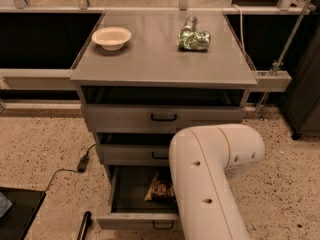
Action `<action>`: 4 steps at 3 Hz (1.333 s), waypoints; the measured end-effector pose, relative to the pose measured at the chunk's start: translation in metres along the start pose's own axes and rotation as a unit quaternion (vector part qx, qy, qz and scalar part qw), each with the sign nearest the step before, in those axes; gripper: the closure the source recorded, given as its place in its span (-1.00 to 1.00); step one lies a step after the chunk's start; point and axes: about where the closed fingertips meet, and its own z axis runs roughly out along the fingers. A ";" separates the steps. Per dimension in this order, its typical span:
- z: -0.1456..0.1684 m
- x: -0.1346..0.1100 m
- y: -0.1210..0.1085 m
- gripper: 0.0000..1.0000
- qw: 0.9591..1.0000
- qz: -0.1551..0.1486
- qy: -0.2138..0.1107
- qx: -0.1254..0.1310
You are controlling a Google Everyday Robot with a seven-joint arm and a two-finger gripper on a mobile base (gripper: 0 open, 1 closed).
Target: Pick brown chip bag from bottom drawer and place on counter
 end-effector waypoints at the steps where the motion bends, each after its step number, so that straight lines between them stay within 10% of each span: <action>1: -0.049 -0.043 0.033 1.00 0.998 -0.026 -0.041 0.032; 2: -0.104 -0.073 0.070 1.00 0.995 -0.031 -0.081 0.055; 4: -0.124 -0.056 0.054 1.00 0.992 -0.039 -0.083 0.085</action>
Offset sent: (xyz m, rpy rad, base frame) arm -0.0515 0.0537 0.2336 -0.2979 -0.5353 -0.0273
